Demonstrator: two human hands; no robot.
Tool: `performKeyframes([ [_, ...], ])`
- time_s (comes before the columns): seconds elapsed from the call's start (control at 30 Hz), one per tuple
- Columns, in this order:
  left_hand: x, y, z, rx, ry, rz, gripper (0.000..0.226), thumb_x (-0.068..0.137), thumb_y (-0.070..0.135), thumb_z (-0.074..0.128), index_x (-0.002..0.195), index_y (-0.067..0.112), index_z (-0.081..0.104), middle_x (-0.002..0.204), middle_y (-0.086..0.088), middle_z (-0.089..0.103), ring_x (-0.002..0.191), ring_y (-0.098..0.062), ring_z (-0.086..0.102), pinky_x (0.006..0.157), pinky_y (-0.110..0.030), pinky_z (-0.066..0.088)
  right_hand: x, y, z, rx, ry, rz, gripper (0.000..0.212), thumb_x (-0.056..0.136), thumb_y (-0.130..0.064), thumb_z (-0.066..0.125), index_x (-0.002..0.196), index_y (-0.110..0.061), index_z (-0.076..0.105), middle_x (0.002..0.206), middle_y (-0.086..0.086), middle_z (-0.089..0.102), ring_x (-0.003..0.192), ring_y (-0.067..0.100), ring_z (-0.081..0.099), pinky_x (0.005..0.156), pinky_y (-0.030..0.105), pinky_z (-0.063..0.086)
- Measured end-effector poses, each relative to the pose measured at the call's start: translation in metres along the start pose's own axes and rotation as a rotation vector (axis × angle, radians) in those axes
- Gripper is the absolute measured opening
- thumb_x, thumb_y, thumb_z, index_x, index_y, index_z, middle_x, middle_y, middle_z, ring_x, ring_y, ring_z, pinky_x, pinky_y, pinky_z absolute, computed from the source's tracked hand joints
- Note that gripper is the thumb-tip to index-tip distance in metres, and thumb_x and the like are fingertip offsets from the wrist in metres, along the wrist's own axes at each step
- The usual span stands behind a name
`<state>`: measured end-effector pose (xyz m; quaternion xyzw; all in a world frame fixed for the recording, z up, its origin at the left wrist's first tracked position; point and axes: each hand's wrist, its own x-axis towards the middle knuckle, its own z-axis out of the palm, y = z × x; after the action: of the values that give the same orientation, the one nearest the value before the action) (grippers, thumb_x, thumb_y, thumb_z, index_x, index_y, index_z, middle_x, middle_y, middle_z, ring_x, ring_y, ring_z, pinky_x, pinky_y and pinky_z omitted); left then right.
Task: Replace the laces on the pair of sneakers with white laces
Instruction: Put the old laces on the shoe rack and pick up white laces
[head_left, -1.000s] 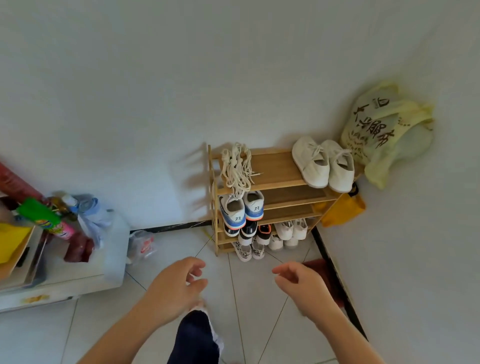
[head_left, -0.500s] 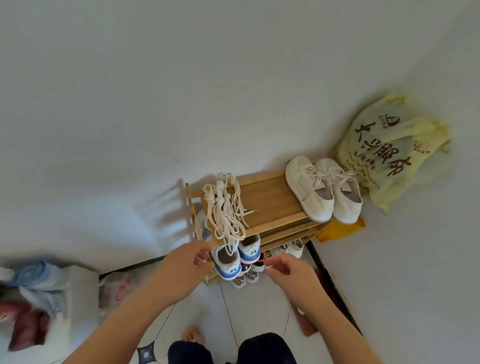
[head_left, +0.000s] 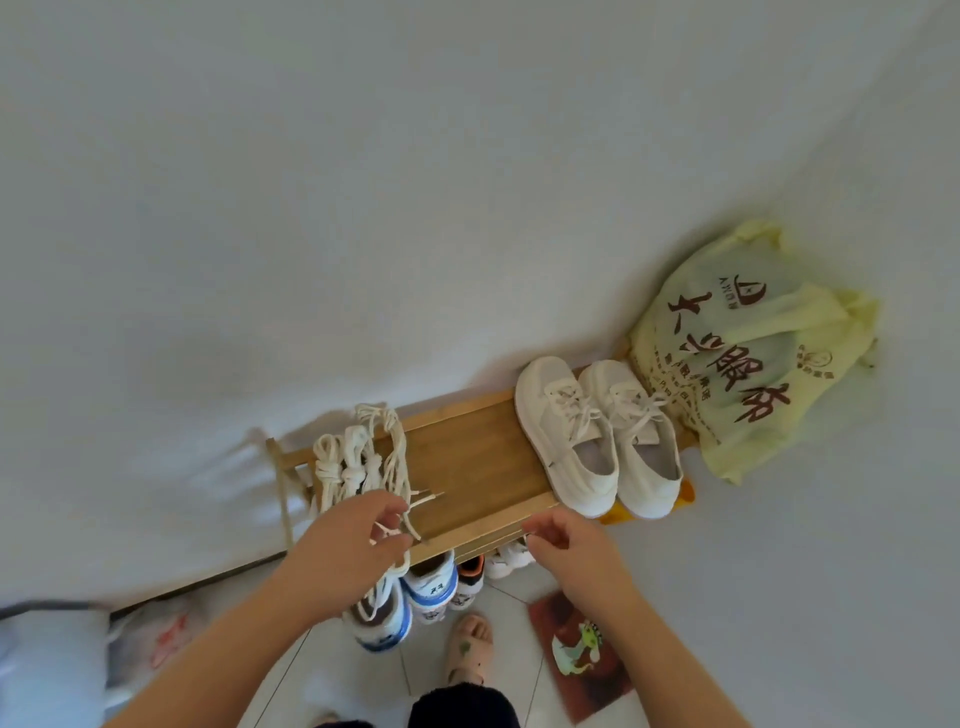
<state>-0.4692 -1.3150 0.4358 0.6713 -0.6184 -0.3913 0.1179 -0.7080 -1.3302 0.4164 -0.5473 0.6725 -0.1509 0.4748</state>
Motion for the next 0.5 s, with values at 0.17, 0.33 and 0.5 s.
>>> performKeyframes([
  [0.17, 0.042, 0.038, 0.012, 0.016, 0.03, -0.017, 0.027, 0.089, 0.032, 0.054, 0.116, 0.032, 0.051, 0.1, 0.019, 0.053, 0.091, 0.003, 0.049, 0.073, -0.013, 0.036, 0.052, 0.014, -0.05, -0.05, 0.086, -0.027, 0.015, 0.086, -0.019, 0.06, 0.09, -0.033, 0.061, 0.076, -0.016, 0.059, 0.07, 0.001, 0.055, 0.057, 0.009, 0.036],
  [0.33, 0.066, 0.06, 0.023, 0.018, 0.049, -0.044, 0.027, 0.089, 0.032, 0.055, 0.115, 0.031, 0.052, 0.098, 0.018, 0.053, 0.091, 0.003, 0.047, 0.074, -0.013, 0.033, 0.091, 0.019, -0.084, -0.091, 0.088, -0.033, 0.016, 0.086, -0.019, 0.058, 0.096, -0.031, 0.062, 0.087, -0.018, 0.059, 0.085, 0.0, 0.055, 0.064, 0.008, 0.035],
  [0.5, 0.075, 0.059, 0.025, 0.018, 0.041, -0.117, 0.028, 0.089, 0.031, 0.055, 0.117, 0.028, 0.051, 0.101, 0.017, 0.052, 0.093, 0.0, 0.048, 0.076, -0.013, 0.034, 0.11, 0.019, -0.087, -0.103, 0.051, -0.059, 0.016, 0.086, -0.016, 0.059, 0.096, -0.027, 0.064, 0.086, -0.015, 0.061, 0.085, 0.003, 0.056, 0.075, 0.018, 0.038],
])
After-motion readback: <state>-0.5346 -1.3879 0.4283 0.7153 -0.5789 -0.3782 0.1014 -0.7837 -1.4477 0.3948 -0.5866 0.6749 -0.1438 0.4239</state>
